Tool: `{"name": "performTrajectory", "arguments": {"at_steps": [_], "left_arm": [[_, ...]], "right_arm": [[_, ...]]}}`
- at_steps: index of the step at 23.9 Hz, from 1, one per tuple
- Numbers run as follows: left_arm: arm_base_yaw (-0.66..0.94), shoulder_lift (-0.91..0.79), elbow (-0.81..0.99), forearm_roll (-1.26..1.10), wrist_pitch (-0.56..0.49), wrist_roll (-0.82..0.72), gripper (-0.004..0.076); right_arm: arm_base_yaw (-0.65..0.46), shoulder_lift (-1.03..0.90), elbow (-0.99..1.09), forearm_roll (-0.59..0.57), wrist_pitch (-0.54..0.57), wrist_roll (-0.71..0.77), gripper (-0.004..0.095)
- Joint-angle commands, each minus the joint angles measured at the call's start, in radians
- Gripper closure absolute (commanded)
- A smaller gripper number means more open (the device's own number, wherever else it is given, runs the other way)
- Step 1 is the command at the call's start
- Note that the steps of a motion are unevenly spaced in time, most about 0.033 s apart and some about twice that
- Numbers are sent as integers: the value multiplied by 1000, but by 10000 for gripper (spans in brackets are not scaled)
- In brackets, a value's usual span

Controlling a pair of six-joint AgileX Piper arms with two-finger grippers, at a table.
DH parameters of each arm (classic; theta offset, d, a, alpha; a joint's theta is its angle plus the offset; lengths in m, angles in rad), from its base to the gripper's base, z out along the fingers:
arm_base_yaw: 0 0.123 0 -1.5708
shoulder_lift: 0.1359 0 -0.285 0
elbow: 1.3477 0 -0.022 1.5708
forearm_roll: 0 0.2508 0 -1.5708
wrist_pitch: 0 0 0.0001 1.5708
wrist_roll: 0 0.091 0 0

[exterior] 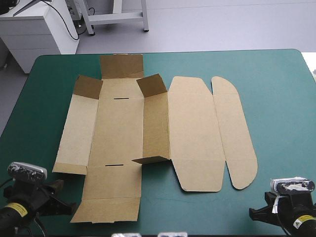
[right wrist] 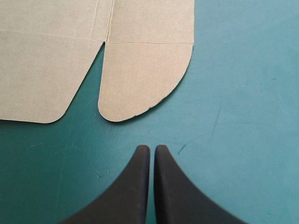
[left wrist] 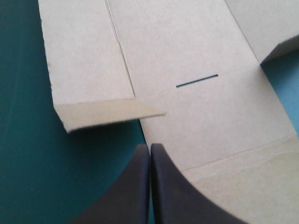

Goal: Fold the box

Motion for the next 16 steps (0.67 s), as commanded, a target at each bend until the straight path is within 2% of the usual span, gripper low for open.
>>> {"name": "performTrajectory", "arguments": {"at_steps": [1, 8, 12, 16], "left_arm": [[-7, 156, -140, -17, -65, -3, 732], [-5, 523, -347, -15, -115, -3, 732], [1, 630, -395, -13, -164, -1, 732], [73, 735, -438, -37, -179, 10, 732]], "right_arm": [[1, 10, -25, 5, -57, -7, 887], [1, 10, -25, 5, -57, -7, 887], [1, 10, -25, 5, -55, -7, 887], [1, 10, -25, 5, -53, -7, 887]]}}
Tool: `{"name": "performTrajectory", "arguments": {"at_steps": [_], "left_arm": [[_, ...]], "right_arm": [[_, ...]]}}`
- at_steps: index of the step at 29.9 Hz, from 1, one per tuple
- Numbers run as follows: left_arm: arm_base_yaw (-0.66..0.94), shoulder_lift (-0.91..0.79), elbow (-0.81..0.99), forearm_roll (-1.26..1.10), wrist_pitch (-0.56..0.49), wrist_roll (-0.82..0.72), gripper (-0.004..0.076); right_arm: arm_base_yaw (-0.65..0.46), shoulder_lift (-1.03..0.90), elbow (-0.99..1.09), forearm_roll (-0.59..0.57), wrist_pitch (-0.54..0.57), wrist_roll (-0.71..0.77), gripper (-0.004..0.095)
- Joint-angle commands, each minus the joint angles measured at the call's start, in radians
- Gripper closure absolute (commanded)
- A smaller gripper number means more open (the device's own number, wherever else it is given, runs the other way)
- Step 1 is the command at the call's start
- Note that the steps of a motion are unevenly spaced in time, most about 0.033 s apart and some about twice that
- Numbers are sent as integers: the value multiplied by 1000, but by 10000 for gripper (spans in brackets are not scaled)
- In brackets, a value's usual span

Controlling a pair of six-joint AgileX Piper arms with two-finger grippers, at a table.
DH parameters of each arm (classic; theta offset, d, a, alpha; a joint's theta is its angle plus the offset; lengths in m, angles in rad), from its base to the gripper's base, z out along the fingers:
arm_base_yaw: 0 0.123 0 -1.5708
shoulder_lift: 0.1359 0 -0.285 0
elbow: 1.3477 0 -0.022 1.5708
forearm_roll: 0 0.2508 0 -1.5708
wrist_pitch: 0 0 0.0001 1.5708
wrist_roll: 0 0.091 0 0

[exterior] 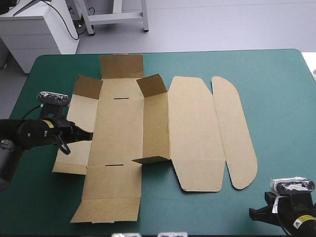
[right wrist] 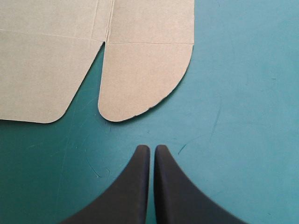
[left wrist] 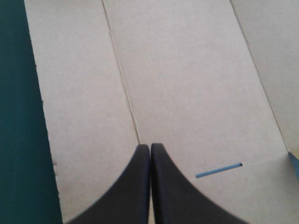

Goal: Fold the box

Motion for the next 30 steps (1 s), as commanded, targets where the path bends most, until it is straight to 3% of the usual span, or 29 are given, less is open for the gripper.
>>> {"name": "performTrajectory", "arguments": {"at_steps": [1, 11, 17, 20, 26, 30], "left_arm": [[67, 65, -58, -43, -59, 24, 732], [466, 222, -76, -425, -2, 312, 732], [660, 315, -76, -621, 157, 499, 732], [696, 369, -76, -632, 233, 576, 732], [705, 431, -76, -632, 241, 583, 728], [705, 453, -76, -596, 245, 583, 625]], "right_arm": [[1, 10, -25, 5, -53, -7, 887], [1, 10, -25, 5, -51, -7, 887], [1, 10, -25, 5, -51, -7, 886], [1, 10, -25, 5, -51, -7, 887], [1, 10, -25, 5, -51, -7, 887], [1, 10, -25, 5, -51, -7, 887]]}}
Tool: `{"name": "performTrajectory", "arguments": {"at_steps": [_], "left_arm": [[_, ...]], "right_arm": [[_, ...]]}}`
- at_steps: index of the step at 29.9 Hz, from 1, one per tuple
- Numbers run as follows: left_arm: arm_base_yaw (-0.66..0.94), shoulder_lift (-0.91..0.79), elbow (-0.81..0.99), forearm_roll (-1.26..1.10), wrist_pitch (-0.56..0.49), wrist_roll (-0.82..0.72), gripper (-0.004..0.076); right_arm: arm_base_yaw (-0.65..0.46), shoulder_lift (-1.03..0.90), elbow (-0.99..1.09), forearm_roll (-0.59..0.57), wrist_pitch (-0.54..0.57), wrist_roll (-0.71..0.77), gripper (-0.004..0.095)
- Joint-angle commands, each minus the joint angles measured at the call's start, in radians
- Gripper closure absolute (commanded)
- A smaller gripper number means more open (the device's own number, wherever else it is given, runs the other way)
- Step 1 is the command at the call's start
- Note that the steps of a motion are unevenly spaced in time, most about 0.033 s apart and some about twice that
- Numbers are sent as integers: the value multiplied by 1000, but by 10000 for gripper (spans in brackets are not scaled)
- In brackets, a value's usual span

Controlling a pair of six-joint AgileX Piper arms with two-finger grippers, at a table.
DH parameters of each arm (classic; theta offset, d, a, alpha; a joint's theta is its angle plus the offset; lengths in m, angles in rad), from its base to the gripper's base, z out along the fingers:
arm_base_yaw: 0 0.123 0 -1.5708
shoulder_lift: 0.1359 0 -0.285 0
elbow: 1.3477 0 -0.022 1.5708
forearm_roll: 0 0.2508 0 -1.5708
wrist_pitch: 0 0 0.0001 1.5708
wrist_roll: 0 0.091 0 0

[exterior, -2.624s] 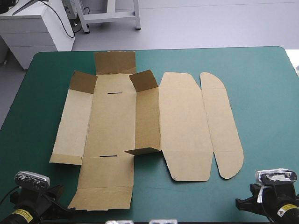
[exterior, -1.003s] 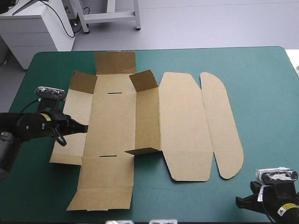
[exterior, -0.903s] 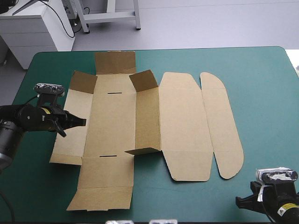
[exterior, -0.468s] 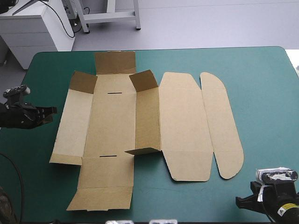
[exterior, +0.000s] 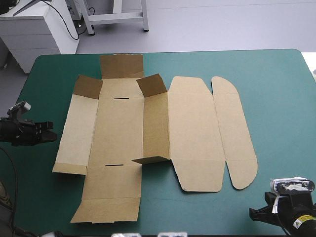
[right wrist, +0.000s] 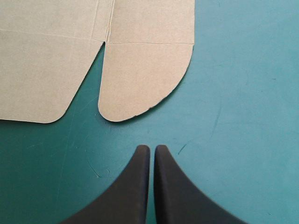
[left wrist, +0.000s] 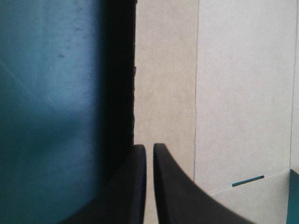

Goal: Fold the box

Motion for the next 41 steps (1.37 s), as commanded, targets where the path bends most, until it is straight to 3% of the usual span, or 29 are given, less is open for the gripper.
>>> {"name": "performTrajectory", "arguments": {"at_steps": [1, 5, 8, 18, 37, 39, 41], "left_arm": [[1, -22, -30, -7, 21, 6, 552], [1, -20, -30, 26, 16, 6, 264], [1, -18, -30, -4, 11, -24, 180], [-45, 83, -27, -44, 70, 2, 253], [-198, 130, -27, -105, 57, -26, 276], [-198, 130, -27, -99, 59, -39, 320], [-198, 130, -27, -99, 46, -51, 419]], "right_arm": [[1, 10, -25, 5, -51, -7, 887], [1, 10, -25, 5, -51, -7, 887], [1, 10, -25, 5, -51, -7, 887], [1, 10, -25, 5, -53, -7, 887], [1, 10, -25, 5, -55, -7, 887], [1, 10, -25, 5, -55, -7, 887], [1, 10, -25, 5, -55, -7, 887]]}}
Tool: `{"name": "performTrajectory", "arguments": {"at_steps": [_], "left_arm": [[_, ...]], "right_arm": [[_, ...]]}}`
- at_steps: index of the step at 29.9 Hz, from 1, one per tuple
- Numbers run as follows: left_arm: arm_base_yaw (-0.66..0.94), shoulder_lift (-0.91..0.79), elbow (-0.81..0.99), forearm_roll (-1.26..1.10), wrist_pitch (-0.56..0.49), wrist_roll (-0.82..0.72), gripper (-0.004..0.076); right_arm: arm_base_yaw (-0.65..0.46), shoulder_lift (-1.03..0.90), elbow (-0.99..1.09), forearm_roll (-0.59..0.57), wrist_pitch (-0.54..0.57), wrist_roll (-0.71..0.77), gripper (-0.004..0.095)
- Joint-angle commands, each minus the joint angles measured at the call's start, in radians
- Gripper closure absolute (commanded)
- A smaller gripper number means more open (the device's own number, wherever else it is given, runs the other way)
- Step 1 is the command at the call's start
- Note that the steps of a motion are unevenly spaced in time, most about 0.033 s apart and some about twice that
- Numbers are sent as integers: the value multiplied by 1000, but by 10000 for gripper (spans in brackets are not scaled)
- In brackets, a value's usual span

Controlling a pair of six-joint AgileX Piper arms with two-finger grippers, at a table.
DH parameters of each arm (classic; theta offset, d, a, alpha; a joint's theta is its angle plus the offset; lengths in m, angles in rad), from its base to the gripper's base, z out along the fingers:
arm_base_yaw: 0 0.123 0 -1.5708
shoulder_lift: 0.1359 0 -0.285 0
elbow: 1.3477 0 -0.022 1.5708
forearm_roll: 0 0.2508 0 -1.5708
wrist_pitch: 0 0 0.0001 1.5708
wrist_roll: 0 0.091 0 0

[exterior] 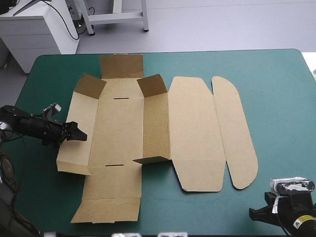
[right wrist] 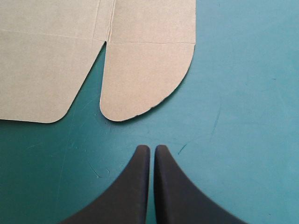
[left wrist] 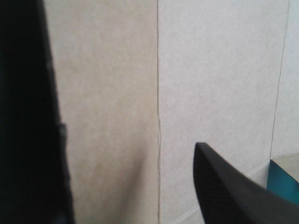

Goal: Fold the box

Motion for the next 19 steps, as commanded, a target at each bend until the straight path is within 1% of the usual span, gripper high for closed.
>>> {"name": "performTrajectory", "arguments": {"at_steps": [1, 2, 4, 5, 9, 13, 15, 19], "left_arm": [[-4, -38, -27, -50, 46, -22, 488], [-4, -38, -27, -52, 46, -22, 549], [-4, -38, -27, -52, 46, -22, 706], [-4, -38, -27, -52, 46, -20, 728], [-4, -38, -29, -52, 46, -18, 732], [-14, -40, -58, -26, 7, 27, 732], [-41, -47, -109, 26, 4, 67, 732], [-108, -61, -228, 87, -22, 87, 732]], "right_arm": [[1, 10, -25, 5, -55, -7, 887], [1, 10, -25, 5, -55, -7, 887], [1, 10, -25, 5, -55, -7, 887], [1, 10, -25, 5, -55, -7, 887], [1, 10, -25, 5, -55, -7, 887], [1, 10, -25, 5, -55, -7, 887], [1, 10, -25, 5, -55, -7, 887], [1, 10, -25, 5, -55, -7, 887]]}}
